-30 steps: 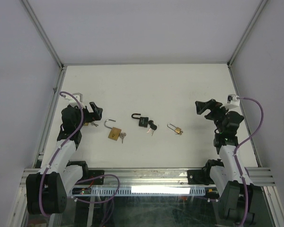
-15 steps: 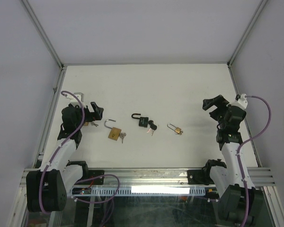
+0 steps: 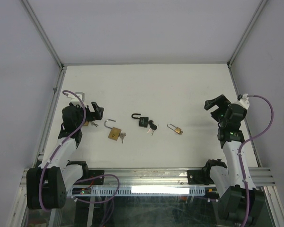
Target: Unlock with the key
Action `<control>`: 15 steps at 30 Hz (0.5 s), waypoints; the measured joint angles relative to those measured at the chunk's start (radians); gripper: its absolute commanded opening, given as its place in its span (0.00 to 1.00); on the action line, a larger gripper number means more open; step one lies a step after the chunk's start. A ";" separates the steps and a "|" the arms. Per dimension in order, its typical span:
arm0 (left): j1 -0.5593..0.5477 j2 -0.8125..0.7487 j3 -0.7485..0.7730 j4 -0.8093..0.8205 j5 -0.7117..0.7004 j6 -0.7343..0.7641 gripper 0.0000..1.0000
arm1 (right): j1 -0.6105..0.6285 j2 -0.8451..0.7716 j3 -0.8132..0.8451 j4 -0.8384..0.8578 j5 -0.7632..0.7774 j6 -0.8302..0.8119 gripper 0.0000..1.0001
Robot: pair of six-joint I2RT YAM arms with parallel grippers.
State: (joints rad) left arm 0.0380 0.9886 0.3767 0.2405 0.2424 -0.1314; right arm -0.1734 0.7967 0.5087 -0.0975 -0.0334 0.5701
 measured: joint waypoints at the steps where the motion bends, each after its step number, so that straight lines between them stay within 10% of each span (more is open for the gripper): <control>1: 0.000 0.005 0.000 0.000 0.000 0.003 0.99 | 0.000 0.004 0.004 -0.006 0.002 0.002 1.00; 15: 0.000 0.006 0.000 0.002 -0.001 0.018 0.99 | 0.000 0.027 0.066 -0.064 -0.005 0.017 1.00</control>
State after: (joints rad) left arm 0.0380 0.9947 0.3767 0.2424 0.2417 -0.1139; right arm -0.1734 0.8234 0.5751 -0.1619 -0.0383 0.5873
